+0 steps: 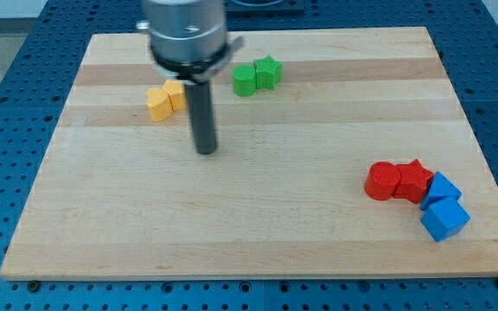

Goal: Move your arm closer to the yellow hexagon

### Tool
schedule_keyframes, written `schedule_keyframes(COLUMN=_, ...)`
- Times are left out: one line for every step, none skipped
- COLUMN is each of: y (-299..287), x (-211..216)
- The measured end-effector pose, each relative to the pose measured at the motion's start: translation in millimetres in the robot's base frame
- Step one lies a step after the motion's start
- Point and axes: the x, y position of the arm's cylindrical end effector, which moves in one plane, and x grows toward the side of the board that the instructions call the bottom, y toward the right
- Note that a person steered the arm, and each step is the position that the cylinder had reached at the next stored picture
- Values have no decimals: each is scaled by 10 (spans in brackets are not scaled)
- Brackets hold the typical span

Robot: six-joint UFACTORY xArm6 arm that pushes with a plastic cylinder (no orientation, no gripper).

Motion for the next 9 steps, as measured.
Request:
schedule_keyframes(y=-570, x=-3)
schedule_keyframes(y=-1115, x=-167)
schedule_keyframes(y=-1350, x=-648)
schedule_keyframes(y=-1295, x=-981)
schedule_keyframes(y=-993, x=-982)
schedule_keyframes(y=-678, x=-826)
schedule_keyframes(y=-385, x=-702)
schedule_keyframes(y=-80, x=-537)
schedule_keyframes(y=247, x=-345)
